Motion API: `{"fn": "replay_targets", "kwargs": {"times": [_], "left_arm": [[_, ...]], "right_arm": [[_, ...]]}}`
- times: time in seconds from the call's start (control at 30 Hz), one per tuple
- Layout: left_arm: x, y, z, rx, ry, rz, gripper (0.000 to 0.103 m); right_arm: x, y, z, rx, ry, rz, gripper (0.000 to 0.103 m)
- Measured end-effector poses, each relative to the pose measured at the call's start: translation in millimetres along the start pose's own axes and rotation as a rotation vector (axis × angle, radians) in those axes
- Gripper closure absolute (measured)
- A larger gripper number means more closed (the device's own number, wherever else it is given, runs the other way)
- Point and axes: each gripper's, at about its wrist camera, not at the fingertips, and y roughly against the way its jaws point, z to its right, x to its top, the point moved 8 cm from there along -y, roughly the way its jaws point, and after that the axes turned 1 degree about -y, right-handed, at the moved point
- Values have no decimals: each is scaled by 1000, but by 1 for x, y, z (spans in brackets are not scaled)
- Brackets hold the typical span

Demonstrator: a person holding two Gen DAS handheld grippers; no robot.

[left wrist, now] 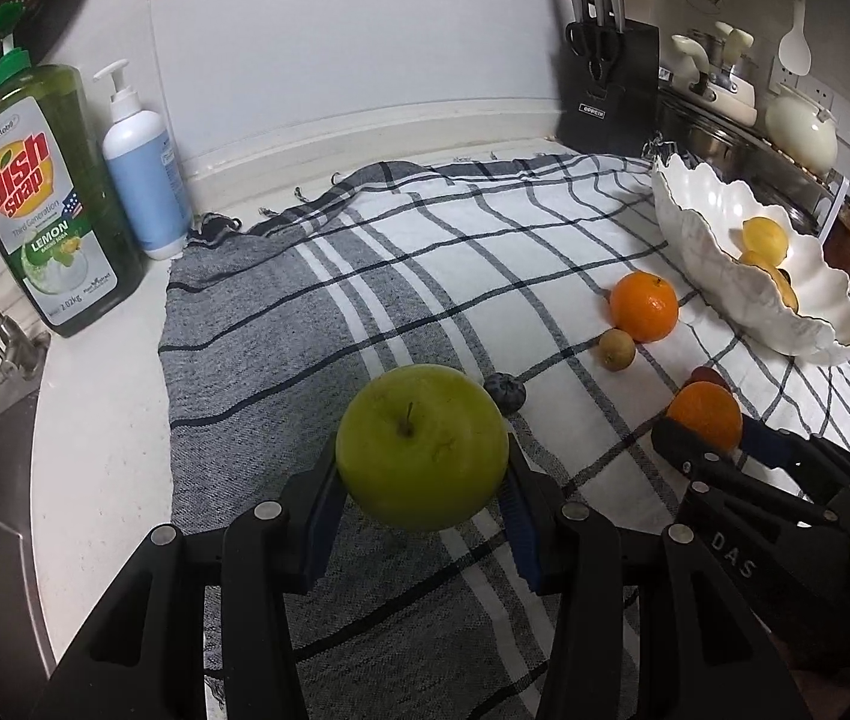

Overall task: Organize fruits
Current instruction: 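Grasp the large orange with the right tool while the left tool holds the apple, then carry the apple and orange into the white bowl and open both tools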

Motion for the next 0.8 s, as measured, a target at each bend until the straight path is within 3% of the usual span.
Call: {"fn": "replay_targets", "kwargs": {"times": [0.47, 0.8], "left_arm": [[7, 11, 17, -12, -27, 23, 56], [26, 25, 61, -56, -74, 55, 56]], "right_arm": [[5, 27, 11, 32, -7, 41, 57], [20, 62, 44, 9, -31, 105, 58]]}}
